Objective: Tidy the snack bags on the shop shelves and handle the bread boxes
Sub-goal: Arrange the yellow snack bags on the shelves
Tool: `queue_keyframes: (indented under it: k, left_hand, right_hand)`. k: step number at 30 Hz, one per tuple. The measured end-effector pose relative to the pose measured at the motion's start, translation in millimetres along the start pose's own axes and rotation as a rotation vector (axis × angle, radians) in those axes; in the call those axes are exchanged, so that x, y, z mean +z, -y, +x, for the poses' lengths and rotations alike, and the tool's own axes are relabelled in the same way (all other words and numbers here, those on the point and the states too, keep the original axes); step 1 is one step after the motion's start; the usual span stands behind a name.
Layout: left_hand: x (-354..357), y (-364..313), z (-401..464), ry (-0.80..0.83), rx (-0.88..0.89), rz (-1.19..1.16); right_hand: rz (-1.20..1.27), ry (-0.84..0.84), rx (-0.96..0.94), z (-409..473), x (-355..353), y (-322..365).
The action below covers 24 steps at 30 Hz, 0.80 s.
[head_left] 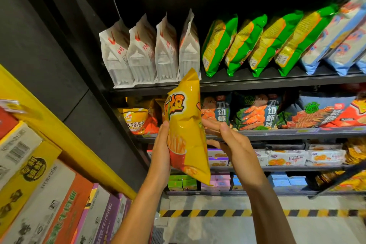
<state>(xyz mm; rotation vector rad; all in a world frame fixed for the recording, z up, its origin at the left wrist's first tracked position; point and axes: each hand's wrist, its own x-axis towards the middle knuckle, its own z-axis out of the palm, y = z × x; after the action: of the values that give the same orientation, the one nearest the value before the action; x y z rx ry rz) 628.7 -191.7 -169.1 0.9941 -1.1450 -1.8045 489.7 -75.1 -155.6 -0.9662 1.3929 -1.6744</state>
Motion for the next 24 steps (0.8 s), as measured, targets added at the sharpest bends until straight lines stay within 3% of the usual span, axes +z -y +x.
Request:
queue_keyframes:
  k: [5,10,13,17,19,24]
  left_hand:
    - [-3,1,3,-0.019,0.013,0.028]
    - [-2,-2,-2,-0.027,0.141,0.137]
    - [-11,-4,-1,0.160,0.208,0.191]
    - [-23,-13,-2,0.457,0.106,0.275]
    - [-21,-10,-8,0.520,0.098,0.278]
    - [-17,-9,-10,0.345,0.241,0.300]
  right_hand:
    - [0.025,0.028,-0.008,-1,4,0]
    - [0.010,0.114,0.057,-3,4,-1]
    - [-0.014,-0.002,0.055,-2,2,-6]
    - [0.032,-0.090,0.071,-3,-9,-6]
    - [0.021,-0.077,0.069,-4,-12,-6]
    - [0.035,-0.045,-0.018,-13,-15,-3]
